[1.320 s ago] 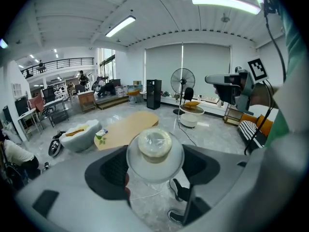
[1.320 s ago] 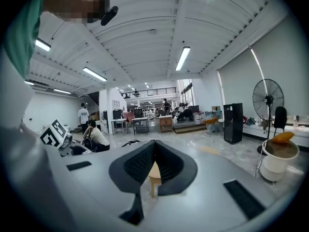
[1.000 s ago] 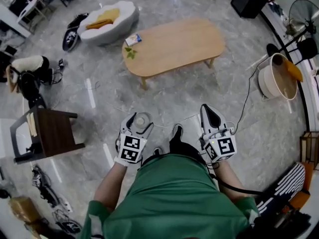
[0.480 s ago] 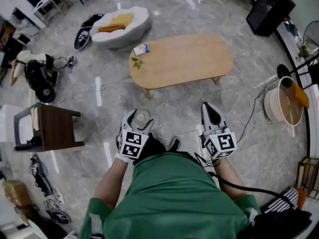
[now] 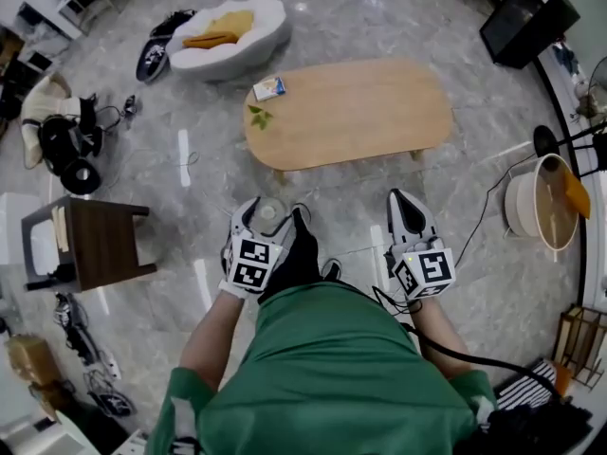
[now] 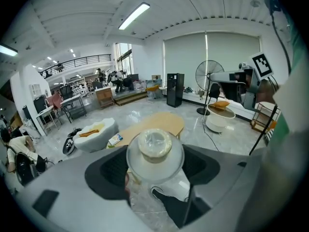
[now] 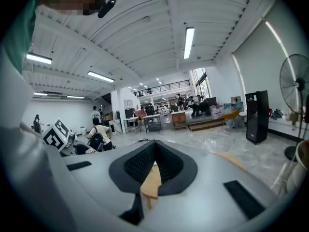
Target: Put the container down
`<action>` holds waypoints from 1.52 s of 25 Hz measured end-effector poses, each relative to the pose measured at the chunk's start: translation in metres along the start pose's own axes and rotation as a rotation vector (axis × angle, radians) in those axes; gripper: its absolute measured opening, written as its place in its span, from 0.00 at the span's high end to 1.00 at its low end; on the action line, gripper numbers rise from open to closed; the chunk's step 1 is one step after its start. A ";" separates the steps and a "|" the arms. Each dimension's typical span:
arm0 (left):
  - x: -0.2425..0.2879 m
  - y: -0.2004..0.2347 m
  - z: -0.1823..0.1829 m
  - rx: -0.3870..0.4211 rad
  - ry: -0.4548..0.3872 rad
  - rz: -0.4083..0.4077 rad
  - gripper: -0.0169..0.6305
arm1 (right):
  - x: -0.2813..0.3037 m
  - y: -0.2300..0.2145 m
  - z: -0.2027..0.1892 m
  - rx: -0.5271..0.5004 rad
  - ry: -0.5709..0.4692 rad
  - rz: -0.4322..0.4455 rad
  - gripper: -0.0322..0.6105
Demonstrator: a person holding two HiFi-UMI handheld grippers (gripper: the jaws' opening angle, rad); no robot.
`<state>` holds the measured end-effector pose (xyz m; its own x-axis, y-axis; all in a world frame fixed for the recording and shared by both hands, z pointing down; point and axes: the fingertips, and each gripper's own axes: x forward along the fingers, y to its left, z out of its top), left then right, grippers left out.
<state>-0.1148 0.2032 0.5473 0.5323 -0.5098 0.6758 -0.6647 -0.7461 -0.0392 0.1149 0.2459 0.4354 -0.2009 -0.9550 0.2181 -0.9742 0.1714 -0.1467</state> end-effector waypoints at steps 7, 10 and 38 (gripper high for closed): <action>0.090 0.068 0.047 0.028 -0.017 -0.045 0.45 | 0.101 -0.047 0.016 -0.018 0.040 -0.071 0.92; 0.124 0.099 0.057 0.026 0.003 -0.075 0.45 | 0.146 -0.052 0.023 -0.035 0.075 -0.073 0.92; 0.359 0.196 0.059 0.073 0.117 -0.069 0.45 | 0.389 -0.102 -0.025 -0.119 0.135 0.104 0.92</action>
<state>-0.0230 -0.1515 0.7390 0.5083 -0.4061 0.7594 -0.5862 -0.8092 -0.0404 0.1337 -0.1375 0.5598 -0.3052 -0.8910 0.3362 -0.9511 0.3025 -0.0616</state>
